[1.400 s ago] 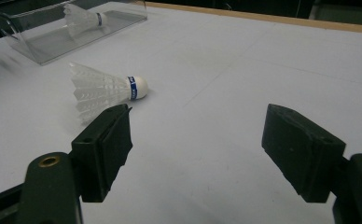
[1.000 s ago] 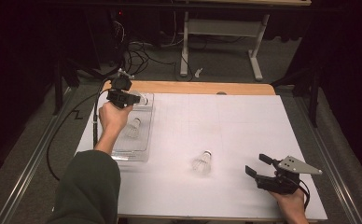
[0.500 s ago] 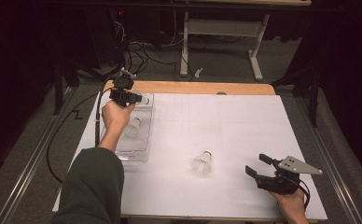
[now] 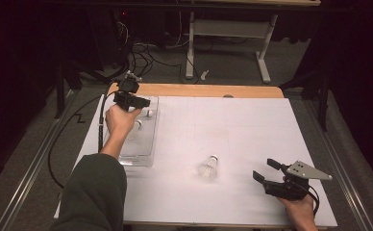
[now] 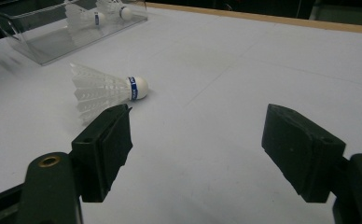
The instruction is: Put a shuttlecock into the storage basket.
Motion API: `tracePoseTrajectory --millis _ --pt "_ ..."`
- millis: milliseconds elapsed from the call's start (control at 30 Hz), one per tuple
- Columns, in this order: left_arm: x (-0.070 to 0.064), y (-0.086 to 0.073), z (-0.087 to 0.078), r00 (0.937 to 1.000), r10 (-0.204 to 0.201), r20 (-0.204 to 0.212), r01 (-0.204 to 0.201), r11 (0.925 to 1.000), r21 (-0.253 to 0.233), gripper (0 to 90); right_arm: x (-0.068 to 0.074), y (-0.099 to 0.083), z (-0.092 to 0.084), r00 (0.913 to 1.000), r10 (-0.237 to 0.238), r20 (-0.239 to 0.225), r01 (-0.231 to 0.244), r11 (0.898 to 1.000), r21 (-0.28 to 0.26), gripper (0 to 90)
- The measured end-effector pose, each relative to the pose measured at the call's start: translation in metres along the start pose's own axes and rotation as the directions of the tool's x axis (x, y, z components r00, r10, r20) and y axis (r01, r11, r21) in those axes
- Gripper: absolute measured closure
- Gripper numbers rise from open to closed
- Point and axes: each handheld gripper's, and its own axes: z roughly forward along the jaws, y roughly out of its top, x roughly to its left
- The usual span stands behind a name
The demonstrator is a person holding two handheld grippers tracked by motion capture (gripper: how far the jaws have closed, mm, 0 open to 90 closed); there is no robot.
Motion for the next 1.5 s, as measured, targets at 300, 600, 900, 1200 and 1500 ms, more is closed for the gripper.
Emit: tracePoseTrajectory --millis 300,600,900,1200,1500 --pt "-0.007 -0.006 -0.006 0.9998 0.017 -0.006 -0.017 0.9995 -0.026 50.1 0.0 0.0 0.0 1.0 0.001 -0.001 -0.001 1.0 0.0 24.5" --pt "-0.01 -0.013 -0.019 0.9998 0.02 0.003 -0.019 0.9964 -0.082 46.4 0.0 0.0 0.0 1.0 0.001 0.001 -0.001 1.0 0.0 24.4" --pt "-0.013 -0.021 -0.025 0.9994 0.032 0.016 -0.03 0.9953 -0.092 44.5 0.0 0.0 0.0 1.0 0.001 0.002 -0.001 1.0 -0.001 24.5" --pt "-0.018 -0.029 -0.027 0.9986 0.047 0.024 -0.044 0.9934 -0.106 41.6 0.0 0.0 0.0 1.0 0.002 0.003 -0.002 1.0 -0.002 24.4" --pt "-0.022 -0.037 -0.031 0.9969 0.058 0.053 -0.051 0.9907 -0.126 41.8 0.0 0.0 0.0 1.0 0.001 0.004 -0.001 1.0 -0.004 24.5"
